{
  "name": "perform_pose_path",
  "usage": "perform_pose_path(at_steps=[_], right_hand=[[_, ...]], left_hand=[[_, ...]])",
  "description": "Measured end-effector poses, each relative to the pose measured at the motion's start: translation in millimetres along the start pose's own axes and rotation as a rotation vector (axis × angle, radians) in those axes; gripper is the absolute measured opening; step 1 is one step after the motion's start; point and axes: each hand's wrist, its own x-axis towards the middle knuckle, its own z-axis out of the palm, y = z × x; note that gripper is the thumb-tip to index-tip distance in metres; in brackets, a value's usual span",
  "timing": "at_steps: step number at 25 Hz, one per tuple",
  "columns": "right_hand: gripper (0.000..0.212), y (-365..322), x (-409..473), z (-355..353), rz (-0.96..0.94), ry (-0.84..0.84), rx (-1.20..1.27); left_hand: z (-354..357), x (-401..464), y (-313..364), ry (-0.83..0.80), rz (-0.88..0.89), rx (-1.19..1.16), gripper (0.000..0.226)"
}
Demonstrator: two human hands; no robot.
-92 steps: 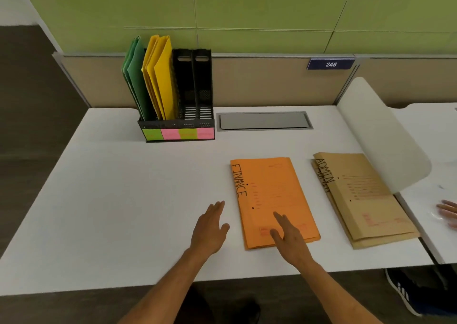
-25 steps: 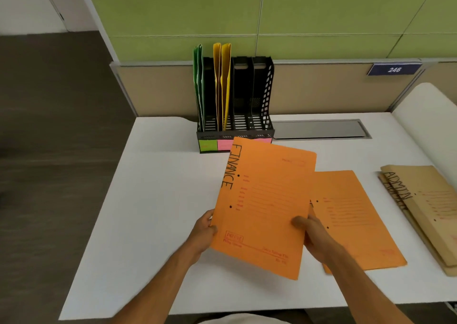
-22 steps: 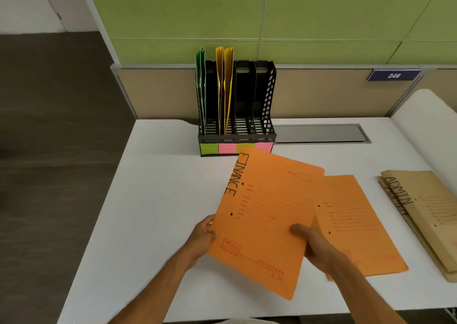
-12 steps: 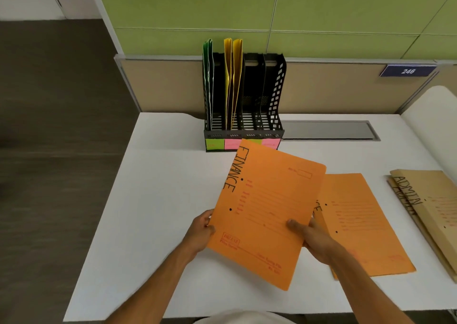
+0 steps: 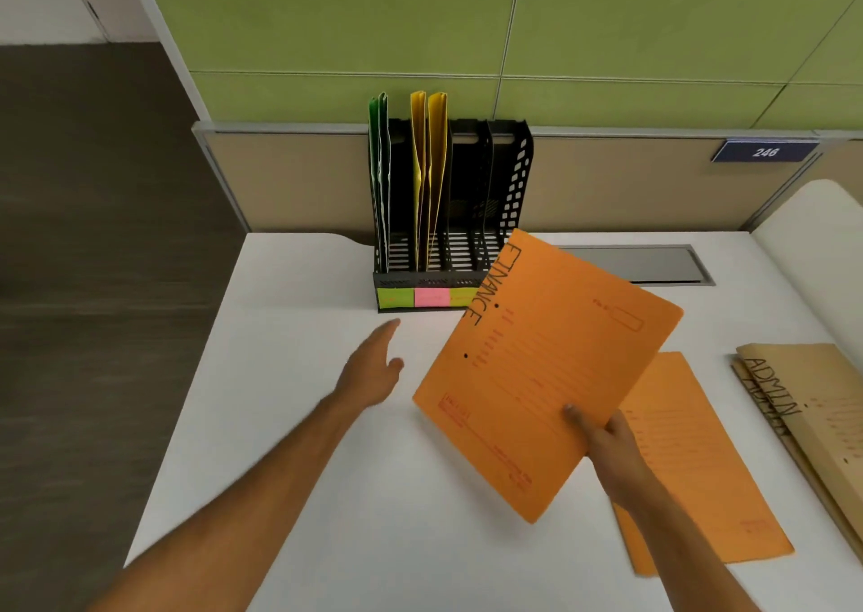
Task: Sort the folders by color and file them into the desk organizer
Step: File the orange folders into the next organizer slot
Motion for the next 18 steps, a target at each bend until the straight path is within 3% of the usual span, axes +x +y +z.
perform_pose_path(at_steps=[4, 10, 16, 18], right_hand=[[0.024, -34.4, 21.6, 12.9, -0.136, 0.083, -0.048], [0.019, -103.0, 59.9, 29.6, -0.318, 0.152, -0.19], [0.005, -148.3, 127.4, 57.9, -0.418, 0.262, -0.322], [0.016, -154.5, 158.2, 75.1, -0.49, 0.283, -0.368]], left_hand=[[-16.3, 73.3, 31.3, 0.019, 0.146, 0.284, 0.08], [-3.9, 125.6, 24.5, -0.083, 0.106, 0.719, 0.09], [2.5, 133.8, 15.4, -0.093, 0.114, 0.74, 0.092], [2.5, 134.8, 15.5, -0.114, 0.104, 0.745, 0.093]])
